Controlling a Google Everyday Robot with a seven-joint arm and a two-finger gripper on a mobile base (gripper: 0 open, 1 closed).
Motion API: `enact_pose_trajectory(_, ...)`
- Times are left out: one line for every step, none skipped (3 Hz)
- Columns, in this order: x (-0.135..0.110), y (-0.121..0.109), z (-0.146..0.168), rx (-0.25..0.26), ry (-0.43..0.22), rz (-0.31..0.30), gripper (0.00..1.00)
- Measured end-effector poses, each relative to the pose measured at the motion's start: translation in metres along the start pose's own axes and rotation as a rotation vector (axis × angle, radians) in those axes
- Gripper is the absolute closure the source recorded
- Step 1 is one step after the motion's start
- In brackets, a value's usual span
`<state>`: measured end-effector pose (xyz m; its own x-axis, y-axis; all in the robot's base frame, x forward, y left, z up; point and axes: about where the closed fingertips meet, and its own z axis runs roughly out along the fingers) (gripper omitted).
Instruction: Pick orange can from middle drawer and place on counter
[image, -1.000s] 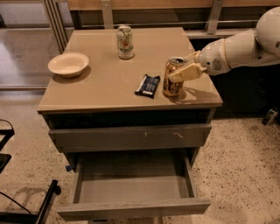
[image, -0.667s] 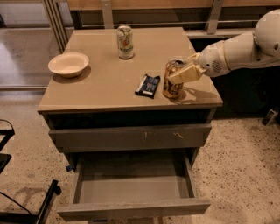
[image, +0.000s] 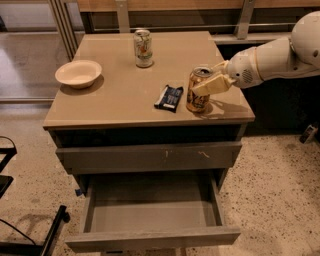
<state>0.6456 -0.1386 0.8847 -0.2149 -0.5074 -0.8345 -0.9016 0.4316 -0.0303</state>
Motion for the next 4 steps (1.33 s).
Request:
enact_pose_trajectory(0.0000, 0.0000, 0.0000, 0.000, 0.000, 0.000, 0.31)
enact_pose_trajectory(0.0000, 0.0000, 0.0000, 0.000, 0.000, 0.000, 0.08)
enact_pose_trajectory(0.0000, 0.0000, 0.0001, 0.000, 0.000, 0.000, 0.00)
enact_pose_trajectory(0.0000, 0.0000, 0.0001, 0.000, 0.000, 0.000, 0.00)
